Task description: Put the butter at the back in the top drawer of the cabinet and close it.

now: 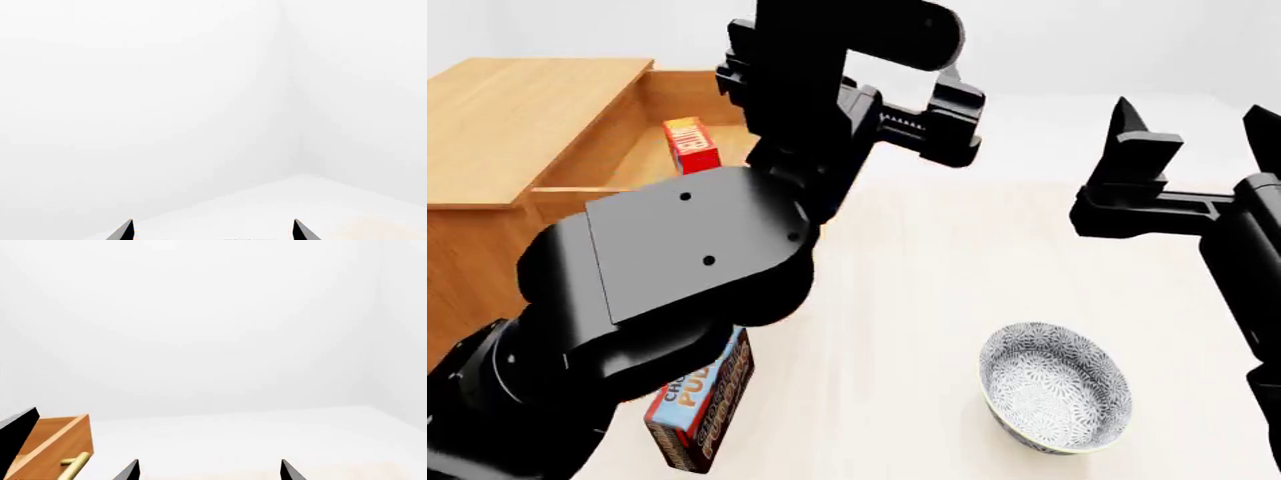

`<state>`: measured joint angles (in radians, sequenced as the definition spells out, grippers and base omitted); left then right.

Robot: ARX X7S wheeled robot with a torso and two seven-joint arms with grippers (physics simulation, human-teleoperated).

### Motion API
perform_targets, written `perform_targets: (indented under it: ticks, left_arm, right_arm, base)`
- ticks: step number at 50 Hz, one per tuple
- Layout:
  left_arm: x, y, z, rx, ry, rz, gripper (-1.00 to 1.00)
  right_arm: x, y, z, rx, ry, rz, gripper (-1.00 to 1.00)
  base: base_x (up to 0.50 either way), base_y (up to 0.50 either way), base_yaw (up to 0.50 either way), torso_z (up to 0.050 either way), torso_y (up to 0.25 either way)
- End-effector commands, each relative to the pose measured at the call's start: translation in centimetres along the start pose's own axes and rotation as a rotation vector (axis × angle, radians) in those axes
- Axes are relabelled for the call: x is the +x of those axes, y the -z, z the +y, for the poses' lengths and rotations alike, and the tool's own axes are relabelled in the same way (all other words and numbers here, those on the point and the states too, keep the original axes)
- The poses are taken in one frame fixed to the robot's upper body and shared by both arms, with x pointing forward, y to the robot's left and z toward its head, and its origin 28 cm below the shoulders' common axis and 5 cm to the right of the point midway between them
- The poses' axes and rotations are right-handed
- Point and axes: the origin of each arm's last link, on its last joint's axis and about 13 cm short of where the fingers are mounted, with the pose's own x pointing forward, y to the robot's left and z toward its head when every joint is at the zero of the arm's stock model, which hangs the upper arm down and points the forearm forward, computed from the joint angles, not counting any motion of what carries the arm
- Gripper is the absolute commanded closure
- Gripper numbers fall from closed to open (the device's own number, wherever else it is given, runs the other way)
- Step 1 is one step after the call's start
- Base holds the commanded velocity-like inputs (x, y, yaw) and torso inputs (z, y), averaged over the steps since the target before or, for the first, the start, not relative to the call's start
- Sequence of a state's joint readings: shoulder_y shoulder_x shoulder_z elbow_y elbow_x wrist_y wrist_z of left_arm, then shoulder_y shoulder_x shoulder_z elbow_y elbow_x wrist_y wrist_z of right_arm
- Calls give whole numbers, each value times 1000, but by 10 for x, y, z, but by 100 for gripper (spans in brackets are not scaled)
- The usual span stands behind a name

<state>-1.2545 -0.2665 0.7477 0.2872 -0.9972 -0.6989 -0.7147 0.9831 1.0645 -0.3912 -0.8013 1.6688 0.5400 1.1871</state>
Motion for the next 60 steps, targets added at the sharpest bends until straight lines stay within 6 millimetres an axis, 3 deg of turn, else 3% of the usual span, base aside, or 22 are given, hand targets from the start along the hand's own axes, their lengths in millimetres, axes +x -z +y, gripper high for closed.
perform_targets:
  ticks: [1,12,26,45,60]
  left_arm:
    - [-4,17,-50,-34,103,3,-100]
    - [-6,39,-81,-55,176,50,-100]
    - [-6,62,-86,-78,172,127,-100]
    - [1,116,-59,-49,-31,251,-100]
    - [15,136,-26,-41,-123,284,-100]
  right_arm:
    - [-4,3,-4,-15,3,-5,-100]
    - [-8,3,-8,-20,11,-8,-100]
    - [-9,4,-10,-18,12,-6,-100]
    - [-11,4,-8,-18,9,-4,-100]
    - [-11,6,-9,-25,10,-2,-100]
  base:
    - [0,0,0,0,0]
    - [0,0,0,0,0]
    - [0,0,0,0,0]
    - [0,0,0,0,0]
    - [0,0,0,0,0]
